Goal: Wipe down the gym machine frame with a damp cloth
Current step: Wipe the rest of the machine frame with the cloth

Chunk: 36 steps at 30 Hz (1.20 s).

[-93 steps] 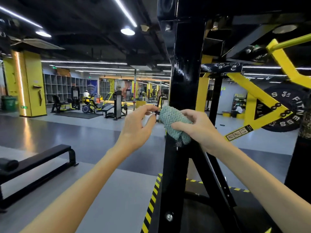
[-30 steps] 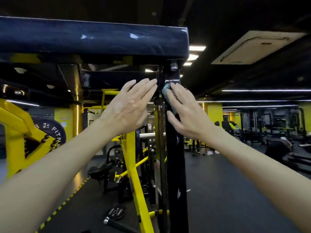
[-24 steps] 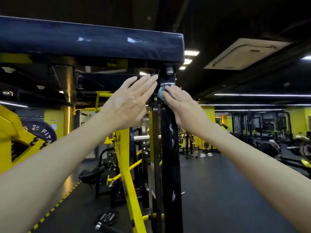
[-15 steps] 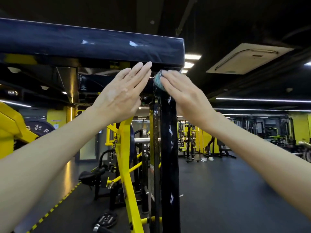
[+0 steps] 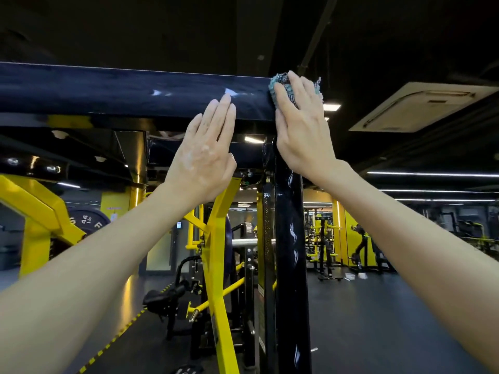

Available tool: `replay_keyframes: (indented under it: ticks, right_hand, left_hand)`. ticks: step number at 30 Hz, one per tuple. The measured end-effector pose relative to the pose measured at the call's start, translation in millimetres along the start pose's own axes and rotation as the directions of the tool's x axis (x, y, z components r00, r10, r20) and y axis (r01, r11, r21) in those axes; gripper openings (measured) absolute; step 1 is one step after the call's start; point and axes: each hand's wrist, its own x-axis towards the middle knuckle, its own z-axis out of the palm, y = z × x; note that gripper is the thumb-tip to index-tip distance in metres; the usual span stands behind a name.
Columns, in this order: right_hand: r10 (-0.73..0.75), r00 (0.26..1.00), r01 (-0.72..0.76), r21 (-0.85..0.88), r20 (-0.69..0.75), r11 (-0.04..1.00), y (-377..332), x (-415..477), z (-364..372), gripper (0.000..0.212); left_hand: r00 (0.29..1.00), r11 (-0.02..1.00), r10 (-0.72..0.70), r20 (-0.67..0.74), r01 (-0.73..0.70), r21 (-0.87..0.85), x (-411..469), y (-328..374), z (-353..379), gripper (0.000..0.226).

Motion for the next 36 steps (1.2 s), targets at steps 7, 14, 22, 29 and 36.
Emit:
replay_keyframes:
  ticks: [7,14,22,29,36]
  right_hand:
    - [-0.077,0.995,0.071,0.096,0.062,0.993,-42.3,9.5,20.3,0.052]
    - [0.022,0.988,-0.035,0.081,0.151,0.996,16.5,8.3,-20.1,0.043]
    - [0.207,0.978,-0.208,0.053,0.022,0.977,-18.7,12.7,-1.6,0.047]
    - [0.04,0.996,-0.049,0.108,0.077,0.993,-118.2,25.2,37.1,0.054]
    - [0.247,0.966,-0.245,-0.037,0.081,0.969,-54.2,12.8,-2.9,0.05]
  left_hand:
    - [0.999,0.999,-0.031,0.009,0.031,-0.005,0.6,1.0,2.2,0.077]
    - [0.997,0.999,0.013,0.075,-0.015,0.031,-1.0,-7.3,-11.7,0.069]
    - [0.998,0.997,-0.057,0.013,0.056,0.052,-18.6,-50.9,-33.7,0.068]
    - [0.997,0.998,-0.063,0.042,0.061,0.035,-37.5,-97.1,-33.2,0.069]
    - [0.997,0.998,-0.063,-0.031,0.063,-0.014,-49.0,-128.0,-27.6,0.066]
